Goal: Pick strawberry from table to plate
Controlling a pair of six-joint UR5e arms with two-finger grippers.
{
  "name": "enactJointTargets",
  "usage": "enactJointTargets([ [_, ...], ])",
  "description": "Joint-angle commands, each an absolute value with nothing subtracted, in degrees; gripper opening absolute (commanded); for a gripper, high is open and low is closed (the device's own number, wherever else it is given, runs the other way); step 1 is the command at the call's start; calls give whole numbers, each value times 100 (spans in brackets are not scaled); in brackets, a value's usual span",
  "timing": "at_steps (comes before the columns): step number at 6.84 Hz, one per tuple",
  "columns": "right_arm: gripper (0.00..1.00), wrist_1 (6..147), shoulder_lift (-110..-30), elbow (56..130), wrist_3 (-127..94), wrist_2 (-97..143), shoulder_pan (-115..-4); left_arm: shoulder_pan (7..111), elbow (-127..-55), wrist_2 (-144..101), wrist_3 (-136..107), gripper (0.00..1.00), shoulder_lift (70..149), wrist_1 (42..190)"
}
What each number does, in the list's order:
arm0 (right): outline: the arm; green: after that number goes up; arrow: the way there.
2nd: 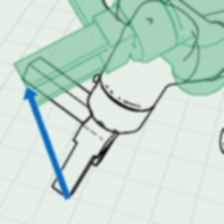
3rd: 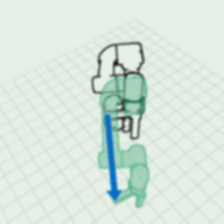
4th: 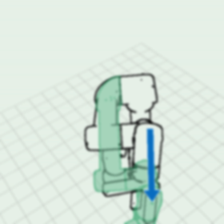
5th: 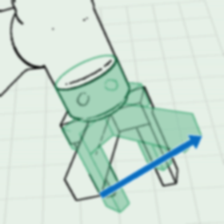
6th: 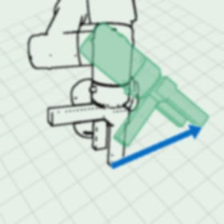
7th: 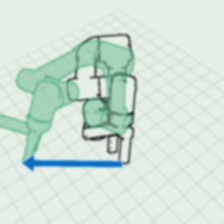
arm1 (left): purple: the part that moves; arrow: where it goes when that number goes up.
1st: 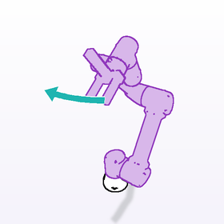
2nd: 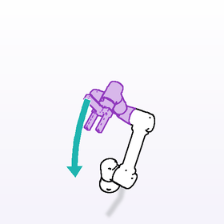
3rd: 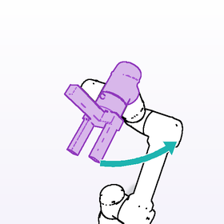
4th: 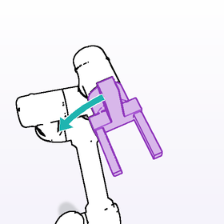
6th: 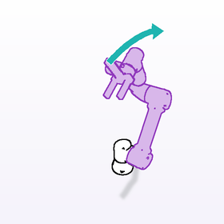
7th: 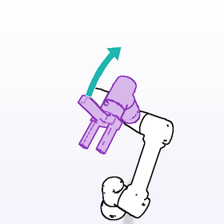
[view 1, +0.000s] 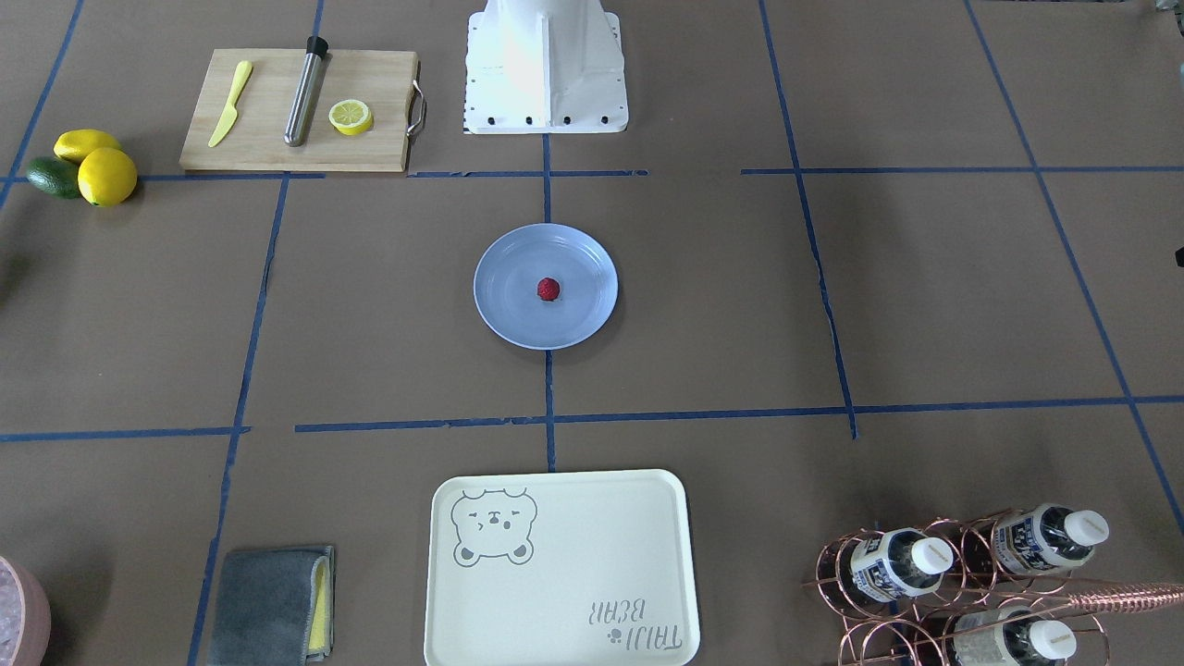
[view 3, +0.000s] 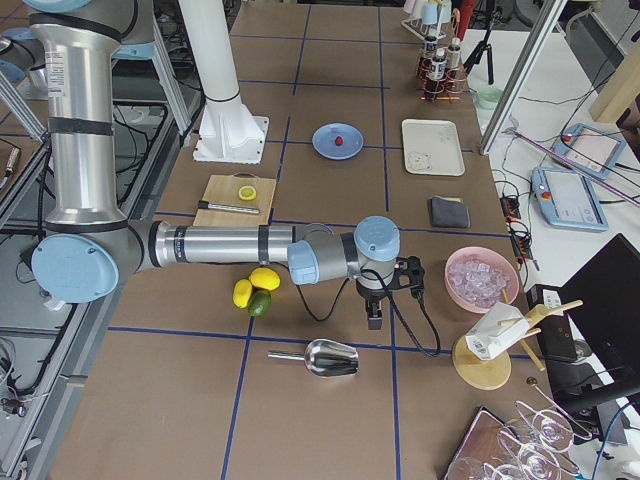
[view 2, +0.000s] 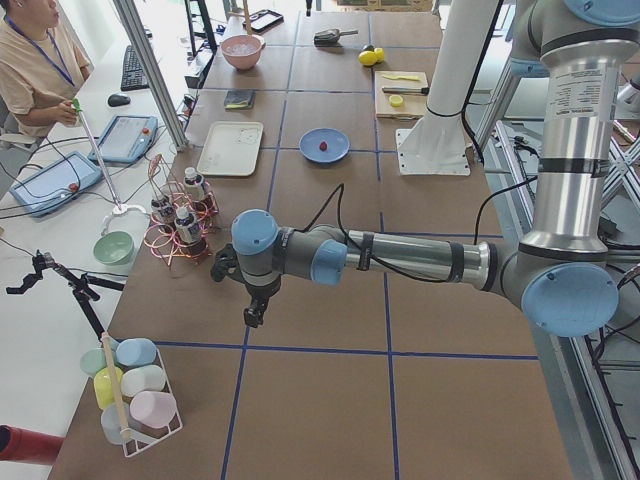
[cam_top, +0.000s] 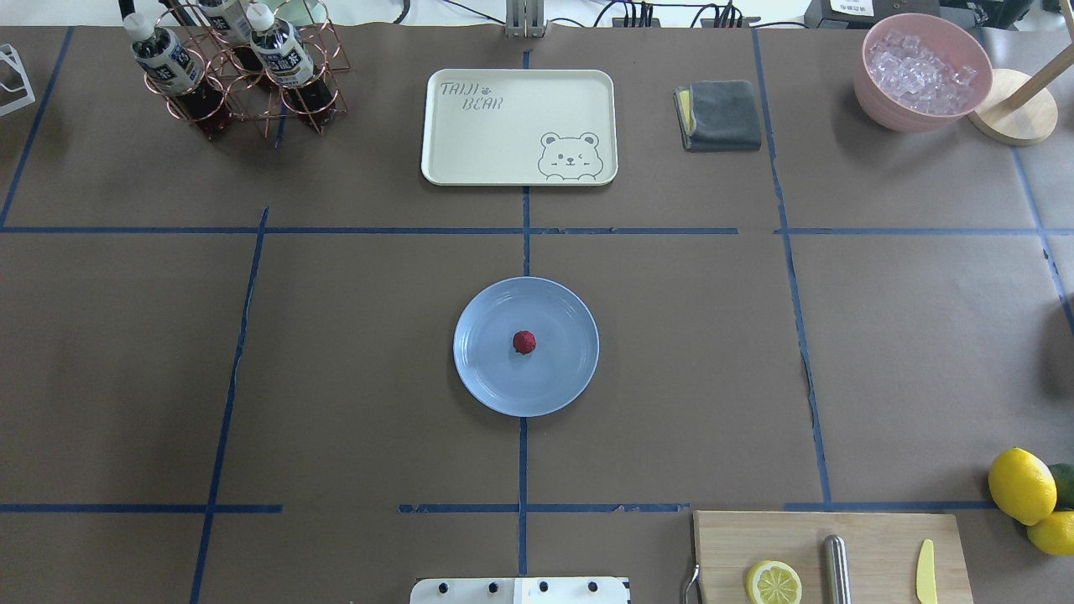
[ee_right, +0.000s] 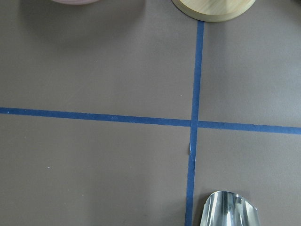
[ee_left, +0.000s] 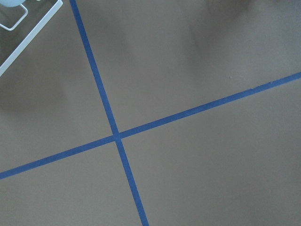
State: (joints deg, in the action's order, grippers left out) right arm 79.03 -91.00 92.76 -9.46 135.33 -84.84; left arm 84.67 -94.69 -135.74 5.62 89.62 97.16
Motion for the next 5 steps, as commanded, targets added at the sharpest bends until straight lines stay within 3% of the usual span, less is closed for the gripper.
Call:
enactJointTargets([
  [1,100,7910,-9097,9307,-958,13526,-8481,8481,-9545,-13588,519,100,8554,9694],
  [5,100,7919,-9097,9290,-967,13579,-8481,8482,-9598,-13544,-782,100,8481,9721],
])
